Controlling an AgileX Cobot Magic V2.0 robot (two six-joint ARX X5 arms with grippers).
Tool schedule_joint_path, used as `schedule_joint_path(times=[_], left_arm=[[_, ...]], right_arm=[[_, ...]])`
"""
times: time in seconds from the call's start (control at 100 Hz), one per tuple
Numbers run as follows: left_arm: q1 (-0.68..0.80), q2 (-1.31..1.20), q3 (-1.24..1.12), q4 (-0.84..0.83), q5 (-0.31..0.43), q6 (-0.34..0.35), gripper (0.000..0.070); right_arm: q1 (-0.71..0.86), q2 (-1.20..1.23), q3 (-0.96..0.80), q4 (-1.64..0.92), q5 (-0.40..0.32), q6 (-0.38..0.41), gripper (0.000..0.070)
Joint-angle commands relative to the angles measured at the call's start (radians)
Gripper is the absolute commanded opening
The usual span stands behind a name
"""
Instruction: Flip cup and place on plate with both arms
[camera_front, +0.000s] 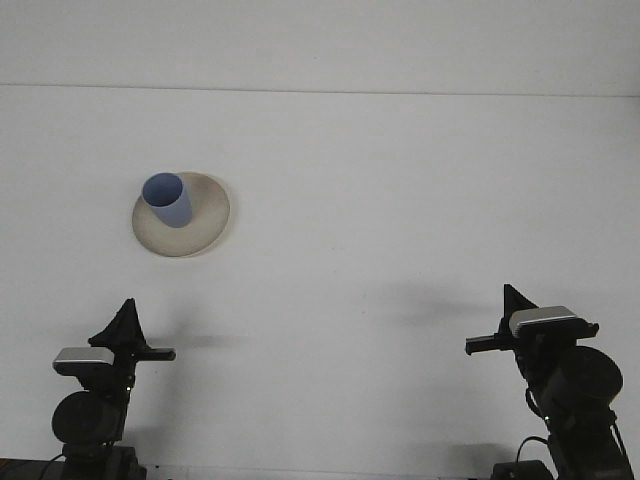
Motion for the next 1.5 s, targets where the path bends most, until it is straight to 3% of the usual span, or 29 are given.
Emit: schedule_joint_path(times=[0.0, 0.31, 0.61, 0.81, 1.07, 1.49], left_arm=[[0.001, -0.001, -0.019, 0.010, 0.005, 0.007, 0.0011], [0.001, -0.001, -0.019, 0.010, 0.005, 0.007, 0.0011], [0.001, -0.001, -0.019, 0.010, 0.005, 0.007, 0.0011], [0.001, -0.001, -0.019, 0.010, 0.005, 0.007, 0.0011], [0.001, -0.001, -0.018, 0.009, 0.005, 0.007, 0.0011], [0.001, -0.001, -0.018, 0.010, 0.005, 0.007, 0.0011]], right_arm=[[0.000, 0.000, 0.008, 0.013, 0.000, -0.005, 0.0000], [-0.008, -0.045, -0.034, 0.028, 0.007, -0.006, 0.0000], [-0.077, -0.312, -0.306, 0.284, 0.007, -0.004, 0.0000], [-0.130, -0.485, -0.442, 0.314, 0.007, 0.000, 0.0000], [-0.139, -0.481, -0.579, 0.468, 0.002, 0.032, 0.0000], [-0.139, -0.482, -0.581, 0.462, 0.000, 0.033, 0.0000]])
